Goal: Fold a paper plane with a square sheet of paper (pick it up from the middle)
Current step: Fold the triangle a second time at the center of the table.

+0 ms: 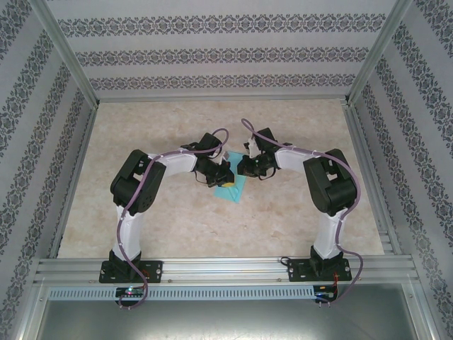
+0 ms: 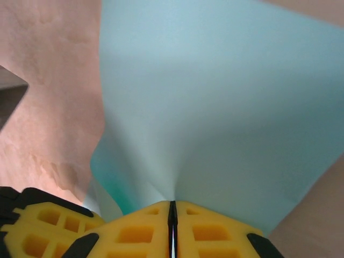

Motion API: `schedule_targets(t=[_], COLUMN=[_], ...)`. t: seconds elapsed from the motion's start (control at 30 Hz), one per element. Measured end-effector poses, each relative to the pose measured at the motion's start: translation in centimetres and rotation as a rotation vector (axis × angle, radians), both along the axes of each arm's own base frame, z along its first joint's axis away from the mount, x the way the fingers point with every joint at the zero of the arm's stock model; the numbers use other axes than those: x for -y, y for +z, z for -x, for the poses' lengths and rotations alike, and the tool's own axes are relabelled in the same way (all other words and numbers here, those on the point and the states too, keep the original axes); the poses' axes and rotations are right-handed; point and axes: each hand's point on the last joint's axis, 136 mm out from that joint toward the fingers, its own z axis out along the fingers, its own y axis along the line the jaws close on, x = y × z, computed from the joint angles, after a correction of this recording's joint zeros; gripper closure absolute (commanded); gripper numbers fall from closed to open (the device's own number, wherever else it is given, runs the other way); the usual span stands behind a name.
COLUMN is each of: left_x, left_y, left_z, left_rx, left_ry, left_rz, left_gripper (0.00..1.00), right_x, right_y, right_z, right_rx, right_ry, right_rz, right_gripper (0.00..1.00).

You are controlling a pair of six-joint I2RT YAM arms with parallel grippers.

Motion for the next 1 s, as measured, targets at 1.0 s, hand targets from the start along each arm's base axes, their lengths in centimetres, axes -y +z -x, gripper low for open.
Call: schedule_targets(t=[1.0], left_x=[0.7], left_y=[-0.5], left_z=[-1.2], left_rx=[0.005], left_ry=[0.0], left_rz=[0.003], left_gripper=[0.96], right_x=[1.2], right_y=[-1.2], right_z=[-0.7], right_rx=[-0.016], right_ry=[0.006], right_rz=[0.048], right_gripper=[0.93])
